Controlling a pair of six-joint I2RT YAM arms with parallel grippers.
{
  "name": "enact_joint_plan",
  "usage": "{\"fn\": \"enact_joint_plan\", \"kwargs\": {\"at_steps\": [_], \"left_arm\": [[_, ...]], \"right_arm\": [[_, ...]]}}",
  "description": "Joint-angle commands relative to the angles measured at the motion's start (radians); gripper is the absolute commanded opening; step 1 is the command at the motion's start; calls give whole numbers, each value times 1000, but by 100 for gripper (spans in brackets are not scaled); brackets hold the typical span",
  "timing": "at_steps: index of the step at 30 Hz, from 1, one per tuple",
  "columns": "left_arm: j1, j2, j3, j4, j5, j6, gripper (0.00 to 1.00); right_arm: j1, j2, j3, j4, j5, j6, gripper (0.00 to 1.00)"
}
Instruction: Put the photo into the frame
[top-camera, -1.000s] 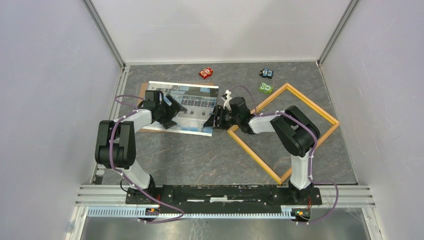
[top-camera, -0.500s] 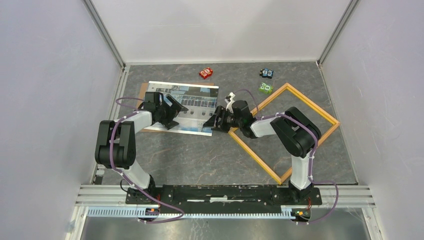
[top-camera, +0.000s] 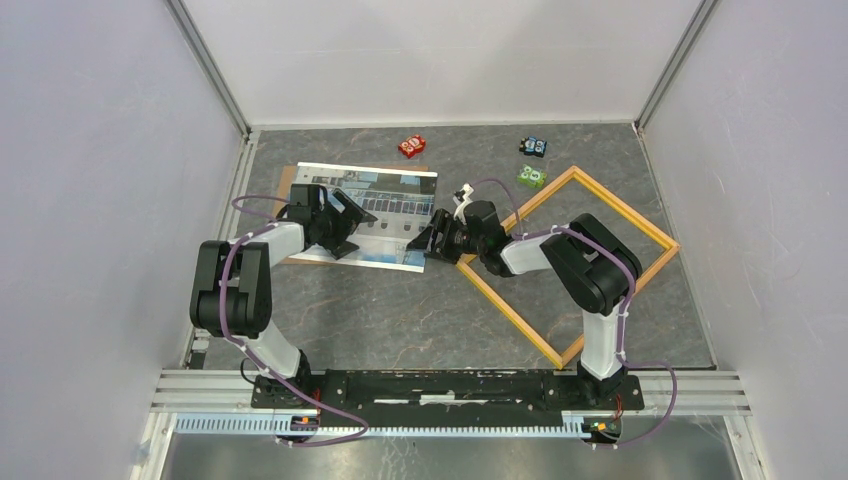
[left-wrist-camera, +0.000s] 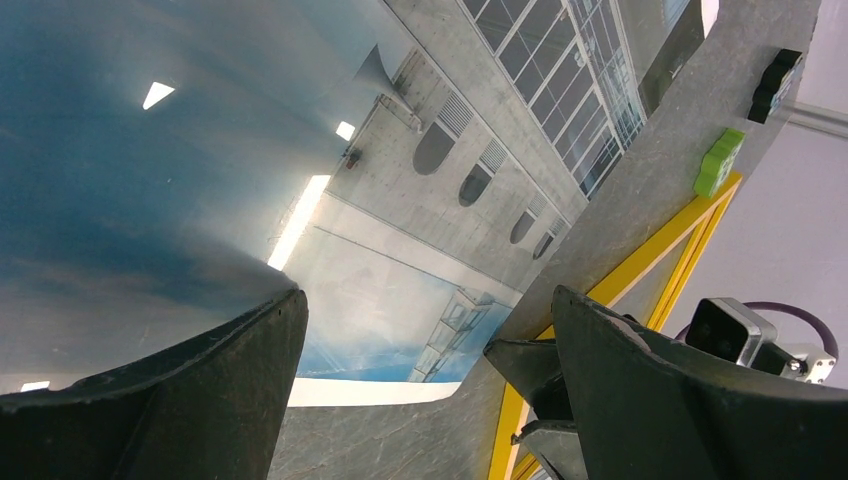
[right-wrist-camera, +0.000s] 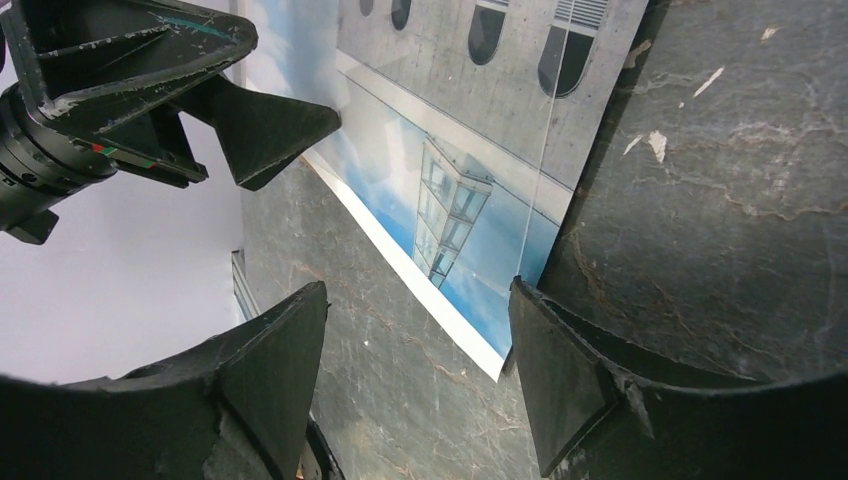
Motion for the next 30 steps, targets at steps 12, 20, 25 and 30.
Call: {"fn": "enact_joint_plan", "kwargs": {"at_steps": [12, 20, 25, 30], "left_arm": [[-14, 30, -42, -56, -14, -7, 100], [-16, 30, -42, -54, -11, -8, 100], [-15, 18, -38, -56, -13, 0, 100], [-26, -37, 14, -108, -68, 85, 100]], "right_arm": [[-2, 26, 4, 127, -58, 45, 73], [-2, 41, -3, 245, -82, 137, 72], [-2, -12, -16, 37, 0, -8, 73], [1, -9, -67, 74, -33, 5, 73]]}}
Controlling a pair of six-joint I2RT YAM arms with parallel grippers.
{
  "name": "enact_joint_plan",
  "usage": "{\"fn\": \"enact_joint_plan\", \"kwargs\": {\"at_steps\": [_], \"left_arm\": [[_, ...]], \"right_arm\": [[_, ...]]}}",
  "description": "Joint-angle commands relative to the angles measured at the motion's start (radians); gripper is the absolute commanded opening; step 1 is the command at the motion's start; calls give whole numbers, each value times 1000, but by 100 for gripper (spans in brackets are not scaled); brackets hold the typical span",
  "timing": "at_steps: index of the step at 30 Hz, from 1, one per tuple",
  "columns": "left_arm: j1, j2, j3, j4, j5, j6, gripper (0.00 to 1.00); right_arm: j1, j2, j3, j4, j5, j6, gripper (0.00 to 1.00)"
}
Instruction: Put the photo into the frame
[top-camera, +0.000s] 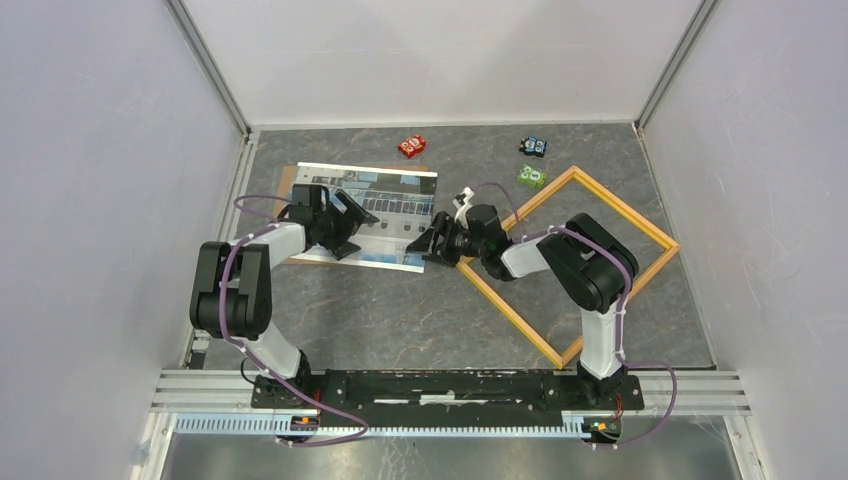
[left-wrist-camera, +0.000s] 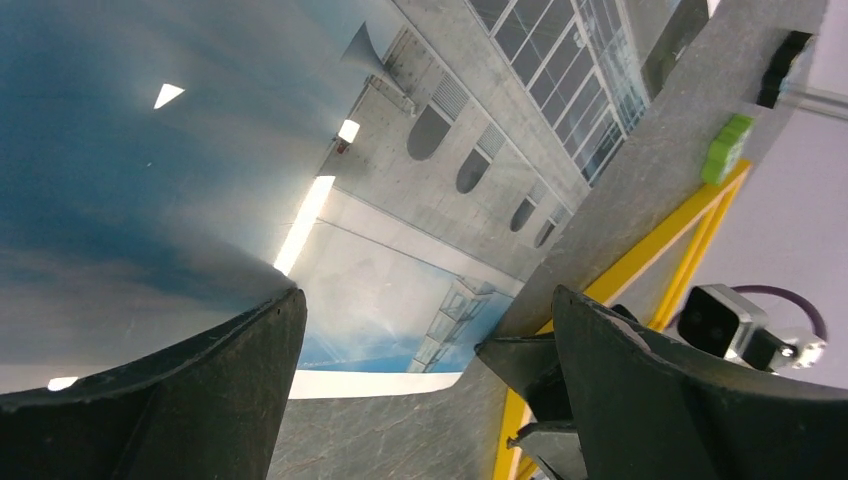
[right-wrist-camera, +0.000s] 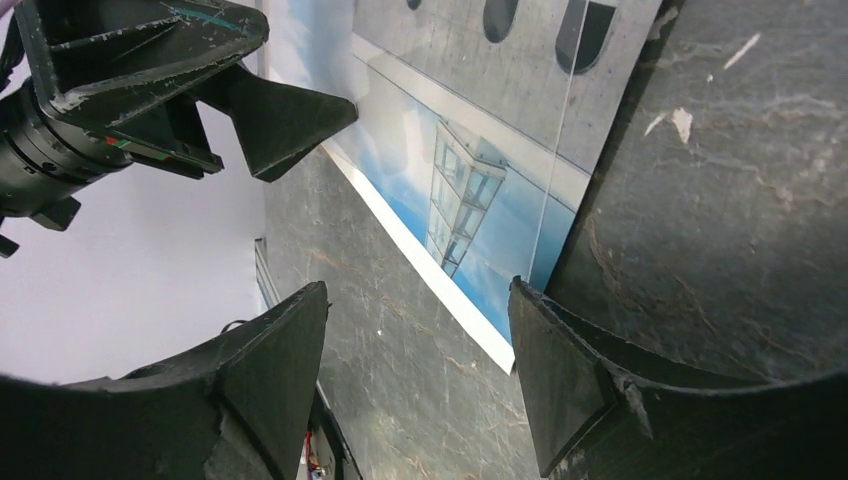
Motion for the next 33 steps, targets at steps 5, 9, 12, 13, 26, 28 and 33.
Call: {"fn": "enact_joint_plan", "kwargs": {"at_steps": [5, 9, 12, 13, 26, 28, 33], "left_arm": [[-8, -70, 131, -246, -231, 197, 100], [49, -87, 161, -258, -260, 144, 100], [102, -67, 199, -272, -287, 121, 100], [119, -54, 213, -277, -298, 124, 100], [354, 144, 467, -412, -336, 369, 100], [375, 176, 532, -426, -304, 422, 99], [398, 250, 652, -442, -339, 470, 100]], "right_arm": [[2, -63, -75, -19, 8, -51, 73], [2, -55, -69, -19, -1, -64, 73], [1, -39, -47, -20, -18, -68, 73], [1, -35, -42, -19, -28, -67, 73], [1, -77, 19, -164, -33, -222, 73], [0, -66, 31, -169, -42, -237, 73], [-3, -43, 85, -228, -63, -308, 74]]}}
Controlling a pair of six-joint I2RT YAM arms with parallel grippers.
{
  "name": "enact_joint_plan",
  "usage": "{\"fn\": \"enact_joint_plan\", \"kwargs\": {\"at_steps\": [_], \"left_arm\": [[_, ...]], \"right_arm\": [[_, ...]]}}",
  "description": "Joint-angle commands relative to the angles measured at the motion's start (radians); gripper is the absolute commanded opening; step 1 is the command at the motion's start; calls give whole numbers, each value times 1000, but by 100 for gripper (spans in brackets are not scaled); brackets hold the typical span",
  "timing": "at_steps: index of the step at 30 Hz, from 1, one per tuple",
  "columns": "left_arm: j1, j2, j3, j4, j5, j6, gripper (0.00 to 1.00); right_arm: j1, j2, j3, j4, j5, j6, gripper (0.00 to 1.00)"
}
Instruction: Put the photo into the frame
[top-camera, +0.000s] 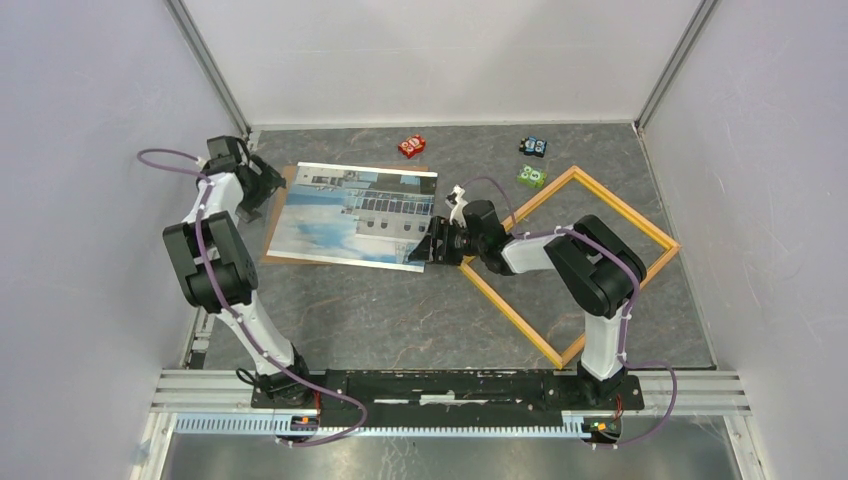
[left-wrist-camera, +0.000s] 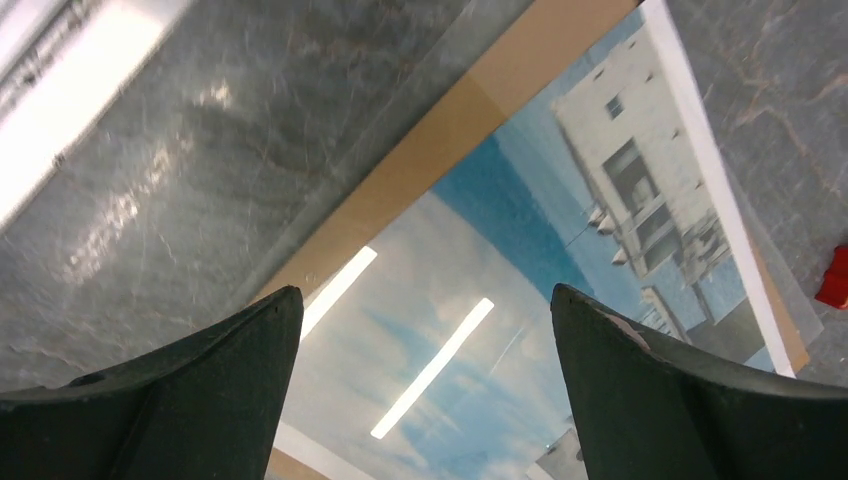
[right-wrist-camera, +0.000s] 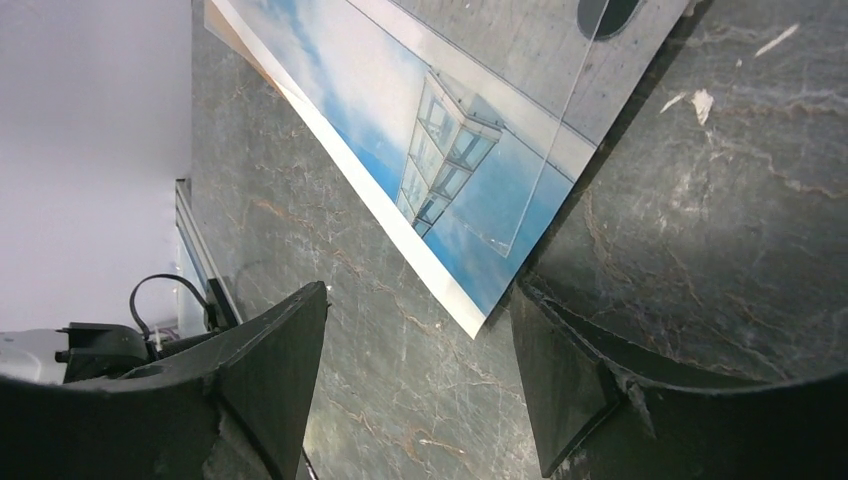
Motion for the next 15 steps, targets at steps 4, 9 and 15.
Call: {"fn": "enact_joint_plan", "kwargs": {"at_steps": [4, 9, 15], "left_arm": [[27, 154, 215, -59, 16, 140, 100], [38, 286, 331, -152, 132, 156, 100], [45, 280, 314, -147, 142, 171, 100]], "right_arm": [[-18, 20, 119, -134, -32, -163, 74], [-56, 28, 142, -140, -83, -161, 74], [-68, 37, 173, -176, -82, -205, 74]]}}
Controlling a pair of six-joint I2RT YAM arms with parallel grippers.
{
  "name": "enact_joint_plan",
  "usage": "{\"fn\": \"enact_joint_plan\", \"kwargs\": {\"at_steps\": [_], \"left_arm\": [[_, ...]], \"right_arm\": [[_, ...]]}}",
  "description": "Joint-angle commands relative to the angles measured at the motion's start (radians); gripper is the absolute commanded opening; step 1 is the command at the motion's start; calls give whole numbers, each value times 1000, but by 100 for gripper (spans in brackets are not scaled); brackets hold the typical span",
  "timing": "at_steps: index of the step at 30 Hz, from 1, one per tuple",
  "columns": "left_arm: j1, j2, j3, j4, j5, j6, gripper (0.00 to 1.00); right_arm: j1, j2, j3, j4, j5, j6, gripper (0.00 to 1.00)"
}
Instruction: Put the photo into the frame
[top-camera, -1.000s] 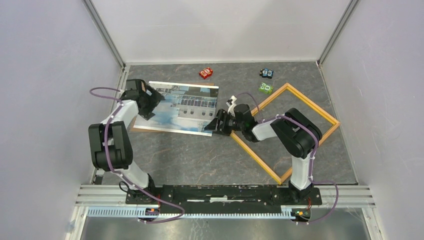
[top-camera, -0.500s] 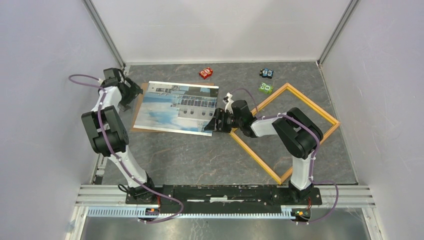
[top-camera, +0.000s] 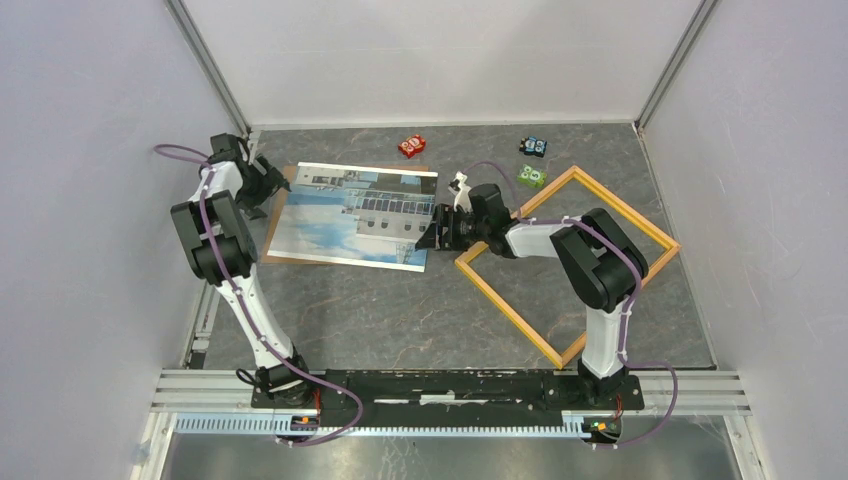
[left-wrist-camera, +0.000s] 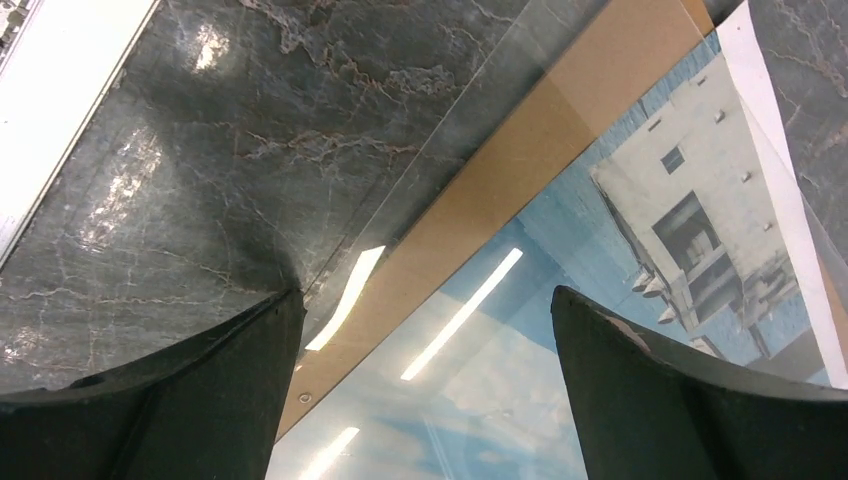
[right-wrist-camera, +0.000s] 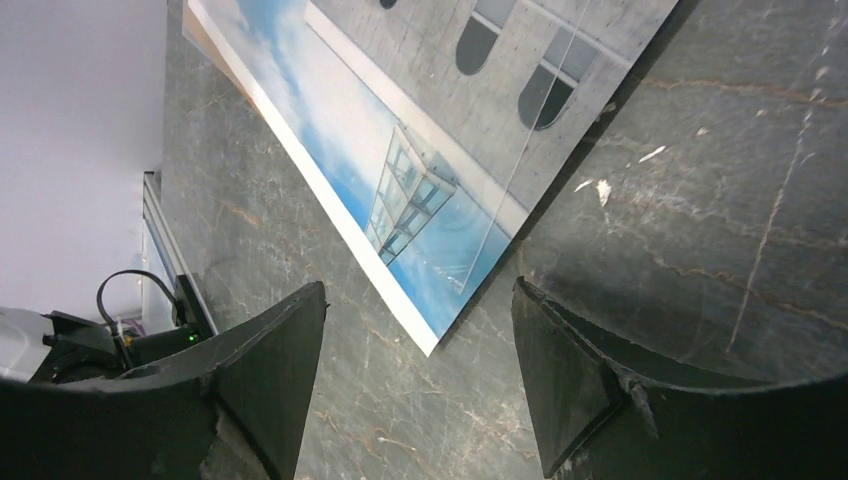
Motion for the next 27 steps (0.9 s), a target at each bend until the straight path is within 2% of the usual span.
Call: {"fn": "enact_joint_plan", "kwargs": {"at_steps": [1, 7, 10, 20, 24, 27], "left_arm": [[10, -32, 6, -25, 40, 64, 100], [15, -91, -82, 2, 34, 82, 100], [19, -135, -110, 14, -23, 91, 100], [40, -118, -145, 1, -26, 74, 100], [62, -120, -154, 3, 110, 26, 100], [108, -159, -210, 69, 247, -43, 98]], "right_arm": [[-1, 22, 58, -18, -11, -62, 74], [10, 84, 127, -47, 5, -77, 74], [13, 102, 152, -70, 29, -86, 74], [13, 110, 159, -102, 63, -111, 73], [12, 106, 141, -93, 58, -110, 73], [13, 101, 126, -71, 47, -100, 73]]}}
